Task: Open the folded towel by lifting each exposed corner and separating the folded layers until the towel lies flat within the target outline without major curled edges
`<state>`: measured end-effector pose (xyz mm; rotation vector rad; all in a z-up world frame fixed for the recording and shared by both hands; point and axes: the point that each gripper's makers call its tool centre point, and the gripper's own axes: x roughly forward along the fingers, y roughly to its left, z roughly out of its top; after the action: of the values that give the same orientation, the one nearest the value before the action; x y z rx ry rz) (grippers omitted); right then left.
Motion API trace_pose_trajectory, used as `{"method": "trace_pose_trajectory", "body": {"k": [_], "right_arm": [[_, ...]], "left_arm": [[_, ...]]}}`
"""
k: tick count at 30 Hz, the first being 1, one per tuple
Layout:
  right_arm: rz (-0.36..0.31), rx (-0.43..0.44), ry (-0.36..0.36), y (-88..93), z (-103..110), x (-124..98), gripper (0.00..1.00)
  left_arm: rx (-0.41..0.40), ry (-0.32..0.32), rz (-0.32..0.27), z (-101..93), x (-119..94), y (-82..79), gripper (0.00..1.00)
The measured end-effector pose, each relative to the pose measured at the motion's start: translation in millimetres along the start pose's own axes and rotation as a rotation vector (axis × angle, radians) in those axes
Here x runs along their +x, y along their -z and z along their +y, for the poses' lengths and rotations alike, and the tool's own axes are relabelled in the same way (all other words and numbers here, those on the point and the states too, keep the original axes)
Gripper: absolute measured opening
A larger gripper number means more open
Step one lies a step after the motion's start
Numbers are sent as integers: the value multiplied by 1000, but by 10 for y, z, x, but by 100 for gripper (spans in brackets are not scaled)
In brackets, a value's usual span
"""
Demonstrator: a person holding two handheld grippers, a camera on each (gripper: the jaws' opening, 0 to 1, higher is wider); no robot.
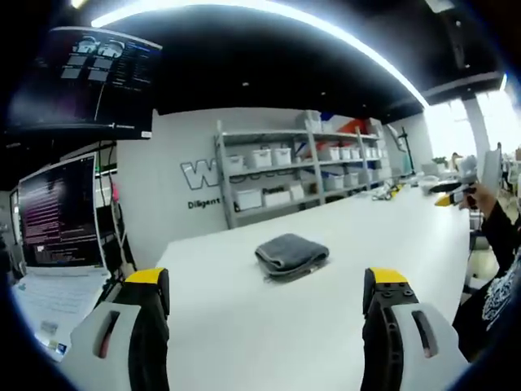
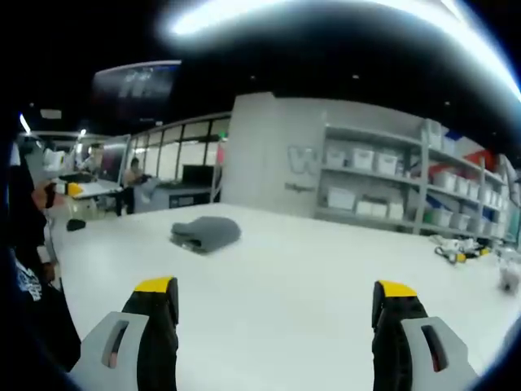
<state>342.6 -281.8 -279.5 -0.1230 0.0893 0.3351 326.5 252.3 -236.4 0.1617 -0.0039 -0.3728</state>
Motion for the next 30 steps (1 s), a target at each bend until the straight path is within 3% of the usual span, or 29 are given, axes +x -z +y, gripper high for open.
{"method": "trace_pose_trajectory", "body": {"k": [27, 30], "right_arm": [[7, -8, -6, 13, 31, -2, 100], [10, -8, -6, 23, 29, 2, 100]], "left_arm": [[2, 9, 9, -28, -4, 21, 98], [44, 36, 10, -82, 4, 32, 98]]}}
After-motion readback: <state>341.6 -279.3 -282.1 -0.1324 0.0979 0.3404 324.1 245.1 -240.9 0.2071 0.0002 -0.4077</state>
